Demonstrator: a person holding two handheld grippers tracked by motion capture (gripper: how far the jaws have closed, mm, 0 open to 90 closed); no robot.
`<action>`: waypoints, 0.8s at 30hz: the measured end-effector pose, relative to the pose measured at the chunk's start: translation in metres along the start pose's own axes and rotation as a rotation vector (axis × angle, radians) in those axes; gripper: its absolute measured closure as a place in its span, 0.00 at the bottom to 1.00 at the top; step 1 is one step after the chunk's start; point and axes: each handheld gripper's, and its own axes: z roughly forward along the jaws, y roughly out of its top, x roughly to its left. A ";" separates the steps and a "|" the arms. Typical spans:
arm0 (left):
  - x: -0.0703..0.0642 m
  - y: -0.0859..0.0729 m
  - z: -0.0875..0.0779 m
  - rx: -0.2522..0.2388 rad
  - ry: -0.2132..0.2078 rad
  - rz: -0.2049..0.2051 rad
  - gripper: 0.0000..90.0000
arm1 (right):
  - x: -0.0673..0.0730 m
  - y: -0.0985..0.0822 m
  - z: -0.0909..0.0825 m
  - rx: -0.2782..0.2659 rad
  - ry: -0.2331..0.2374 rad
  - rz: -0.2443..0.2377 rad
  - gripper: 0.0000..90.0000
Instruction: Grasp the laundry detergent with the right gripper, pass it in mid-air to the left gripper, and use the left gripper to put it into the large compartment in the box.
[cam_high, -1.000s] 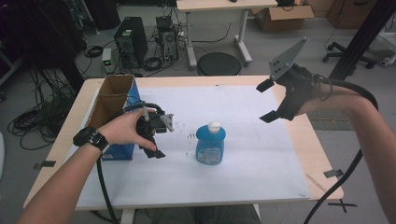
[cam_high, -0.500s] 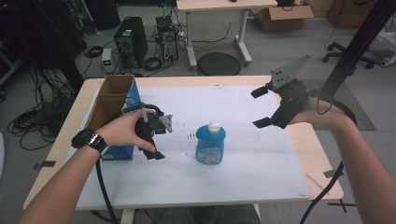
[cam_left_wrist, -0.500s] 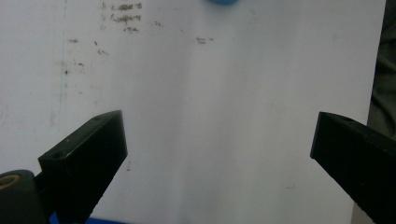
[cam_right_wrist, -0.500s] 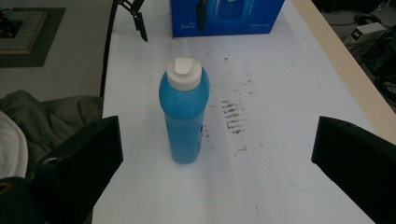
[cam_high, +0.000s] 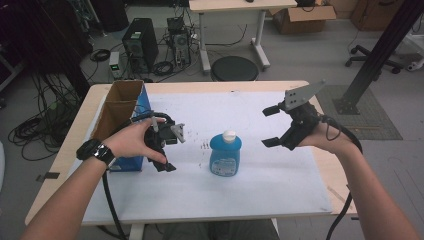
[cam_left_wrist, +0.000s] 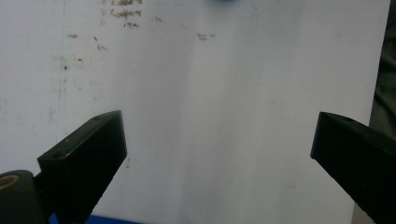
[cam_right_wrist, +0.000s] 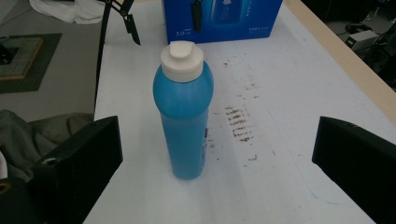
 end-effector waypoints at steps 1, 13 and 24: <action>0.000 0.000 0.000 0.002 -0.001 0.003 0.05 | 0.001 -0.002 0.003 0.000 0.002 0.003 0.02; -0.001 0.001 -0.001 0.000 0.007 -0.002 0.05 | 0.009 -0.024 0.040 -0.031 0.004 0.033 0.02; -0.002 0.003 -0.001 -0.006 0.004 0.003 0.05 | 0.013 -0.038 0.073 -0.058 0.026 0.057 0.02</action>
